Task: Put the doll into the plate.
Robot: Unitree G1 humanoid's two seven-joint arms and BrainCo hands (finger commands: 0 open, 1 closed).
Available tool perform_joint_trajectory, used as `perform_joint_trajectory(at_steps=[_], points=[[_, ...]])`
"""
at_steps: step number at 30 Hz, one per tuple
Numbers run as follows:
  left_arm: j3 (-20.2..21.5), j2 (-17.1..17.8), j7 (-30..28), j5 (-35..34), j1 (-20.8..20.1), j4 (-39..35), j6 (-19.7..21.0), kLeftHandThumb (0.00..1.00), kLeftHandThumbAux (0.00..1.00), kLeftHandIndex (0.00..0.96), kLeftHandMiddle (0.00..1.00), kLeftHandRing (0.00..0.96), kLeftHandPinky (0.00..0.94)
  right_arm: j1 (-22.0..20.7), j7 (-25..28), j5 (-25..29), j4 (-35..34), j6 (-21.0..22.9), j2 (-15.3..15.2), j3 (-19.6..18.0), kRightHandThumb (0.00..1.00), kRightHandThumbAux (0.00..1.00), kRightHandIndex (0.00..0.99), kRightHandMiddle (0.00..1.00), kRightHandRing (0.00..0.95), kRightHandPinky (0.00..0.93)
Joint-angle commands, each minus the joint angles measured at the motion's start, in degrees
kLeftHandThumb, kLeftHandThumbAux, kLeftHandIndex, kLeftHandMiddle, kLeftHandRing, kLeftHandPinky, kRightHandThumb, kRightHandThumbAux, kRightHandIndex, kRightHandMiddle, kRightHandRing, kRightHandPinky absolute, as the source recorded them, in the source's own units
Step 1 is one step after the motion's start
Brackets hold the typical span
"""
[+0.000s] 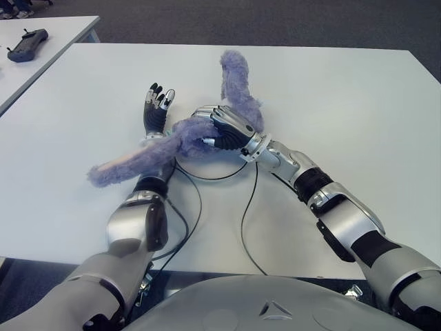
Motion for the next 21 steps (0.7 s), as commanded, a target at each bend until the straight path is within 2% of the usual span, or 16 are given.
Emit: perform_joint_trajectory(at_steps=[1,3,6,10,14,15,16,17,18,21], points=[[0.19,-6.15,1.58,-0.74,13.6,9.19,2.82,0.0,0.491,0.081,0.096,0.083,0.094,6.14,3.42,-2.06,8.95,4.58,-0.5,2.69,0.706,0.713,0.439,0.835,0.847,0.849],[0.18,-6.14,1.62,-0.71,13.57,9.22,2.86,0.0,0.49,0.081,0.096,0.083,0.096,5.73,2.97,-2.43,9.42,4.68,-0.33,2.88,0.706,0.713,0.438,0.823,0.837,0.837],[0.2,-6.13,1.61,-0.73,13.5,9.27,3.04,0.0,0.489,0.081,0.095,0.085,0.103,5.2,2.43,-2.95,9.9,4.63,-0.17,3.21,0.696,0.712,0.434,0.765,0.772,0.775],[0.28,-6.1,1.47,-0.83,13.43,9.32,3.32,0.0,0.49,0.08,0.095,0.086,0.105,4.76,2.04,-3.3,10.39,4.35,-0.06,3.53,0.691,0.713,0.431,0.741,0.748,0.755],[0.41,-5.99,1.01,-1.03,13.26,9.42,4.17,0.0,0.498,0.079,0.093,0.085,0.105,4.09,1.98,-4.02,10.88,4.13,-0.24,4.36,0.675,0.72,0.416,0.634,0.645,0.646],[0.5,-5.89,0.71,-1.15,13.19,9.45,4.57,0.0,0.511,0.077,0.093,0.086,0.105,3.68,2.12,-4.66,10.86,4.26,-0.43,4.93,0.359,0.587,0.299,0.513,0.527,0.546],[0.56,-5.83,0.51,-1.23,13.13,9.46,4.83,0.0,0.521,0.073,0.091,0.084,0.101,3.38,2.2,-5.08,10.88,4.36,-0.57,5.34,0.265,0.544,0.229,0.465,0.487,0.518],[0.72,-5.83,0.22,-1.42,13.09,9.46,5.04,0.0,0.522,0.072,0.09,0.084,0.1,2.97,2.45,-5.79,10.78,4.57,-0.82,6.0,0.249,0.538,0.217,0.457,0.48,0.513],[0.82,-5.86,0.05,-1.54,13.08,9.44,5.14,0.0,0.53,0.067,0.086,0.079,0.092,2.73,2.58,-6.18,10.73,4.7,-0.97,6.42,0.223,0.517,0.152,0.381,0.445,0.475],[0.95,-5.9,-0.09,-1.62,13.06,9.43,5.2,0.0,0.532,0.065,0.084,0.077,0.089,2.41,2.53,-6.41,10.85,4.79,-1.11,7.01,0.213,0.511,0.131,0.356,0.433,0.462]])
